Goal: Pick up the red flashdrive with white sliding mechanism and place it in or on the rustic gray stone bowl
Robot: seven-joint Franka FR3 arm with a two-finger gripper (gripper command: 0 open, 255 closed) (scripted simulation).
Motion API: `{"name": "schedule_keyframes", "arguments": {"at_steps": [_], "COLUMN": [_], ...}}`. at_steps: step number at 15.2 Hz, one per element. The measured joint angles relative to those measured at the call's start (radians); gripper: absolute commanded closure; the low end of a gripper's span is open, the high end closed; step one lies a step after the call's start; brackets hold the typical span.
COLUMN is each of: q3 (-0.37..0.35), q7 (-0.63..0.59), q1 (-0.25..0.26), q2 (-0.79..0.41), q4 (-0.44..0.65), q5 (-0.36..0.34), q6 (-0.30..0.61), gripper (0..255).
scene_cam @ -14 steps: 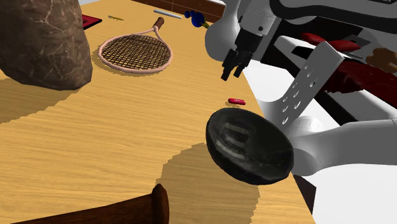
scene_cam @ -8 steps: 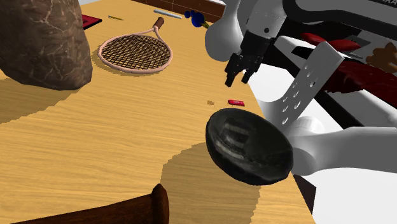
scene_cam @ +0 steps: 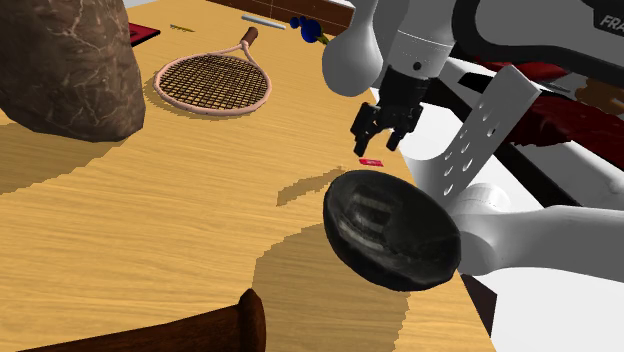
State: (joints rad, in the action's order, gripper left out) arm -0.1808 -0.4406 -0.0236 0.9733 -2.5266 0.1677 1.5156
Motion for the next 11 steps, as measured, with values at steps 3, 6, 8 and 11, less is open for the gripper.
{"name": "schedule_keyframes", "arguments": {"at_steps": [3, 6, 8, 11], "q3": [-0.005, -0.006, -0.007, -0.007], "q7": [0.000, 0.000, 0.000, 0.000], "q1": [0.003, 0.004, 0.004, 0.004], "q2": [0.016, 0.019, 0.019, 0.020], "q4": [-0.045, -0.055, -0.056, -0.054], "q5": [0.005, 0.007, 0.007, 0.008], "q6": [0.029, 0.035, 0.036, 0.037], "gripper": [0, 0, 0, 255]}}
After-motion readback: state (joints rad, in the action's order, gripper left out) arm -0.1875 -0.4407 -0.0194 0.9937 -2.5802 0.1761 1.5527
